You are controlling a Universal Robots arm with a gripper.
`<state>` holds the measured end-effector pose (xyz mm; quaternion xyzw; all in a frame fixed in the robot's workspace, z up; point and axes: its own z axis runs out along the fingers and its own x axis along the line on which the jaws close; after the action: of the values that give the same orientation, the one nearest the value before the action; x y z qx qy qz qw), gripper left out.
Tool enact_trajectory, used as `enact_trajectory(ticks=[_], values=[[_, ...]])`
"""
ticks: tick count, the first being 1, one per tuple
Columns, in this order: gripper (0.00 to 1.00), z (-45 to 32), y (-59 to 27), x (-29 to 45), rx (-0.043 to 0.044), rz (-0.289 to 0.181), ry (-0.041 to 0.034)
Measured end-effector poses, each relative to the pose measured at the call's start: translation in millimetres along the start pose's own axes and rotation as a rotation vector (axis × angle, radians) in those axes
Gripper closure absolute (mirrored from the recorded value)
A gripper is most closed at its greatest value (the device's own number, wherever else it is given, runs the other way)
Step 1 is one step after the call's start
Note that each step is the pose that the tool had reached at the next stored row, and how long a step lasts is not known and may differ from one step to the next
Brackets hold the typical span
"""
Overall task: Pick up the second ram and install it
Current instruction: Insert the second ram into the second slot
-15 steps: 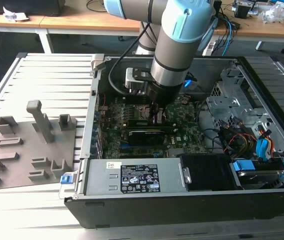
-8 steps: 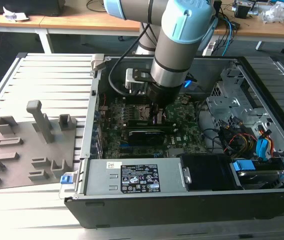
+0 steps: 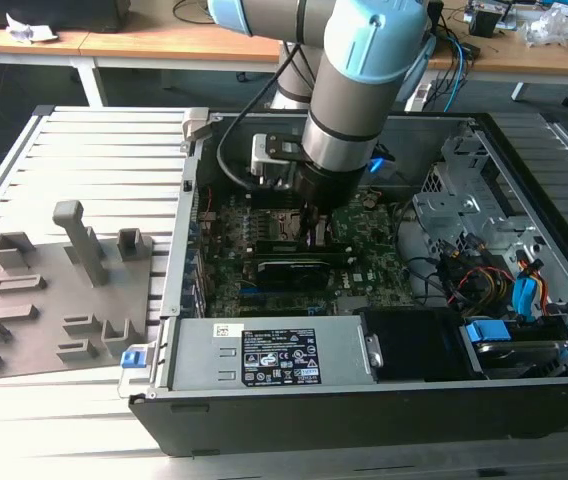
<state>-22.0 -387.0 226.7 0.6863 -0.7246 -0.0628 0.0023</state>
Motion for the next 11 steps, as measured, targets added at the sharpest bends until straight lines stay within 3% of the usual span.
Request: enact_trajectory(ticks=[2,5,6,11], values=[[0.79,-8.5,0.8,-0.9,0.0001,0.000,0.0000],[0.80,-30.1,2.9,-4.5,0.0001,0.000,0.0020],[0.89,-36.1,3.5,-5.2,0.0001,0.000,0.0022],[0.89,-40.1,3.9,-5.6,0.0002,0.000,0.0021]])
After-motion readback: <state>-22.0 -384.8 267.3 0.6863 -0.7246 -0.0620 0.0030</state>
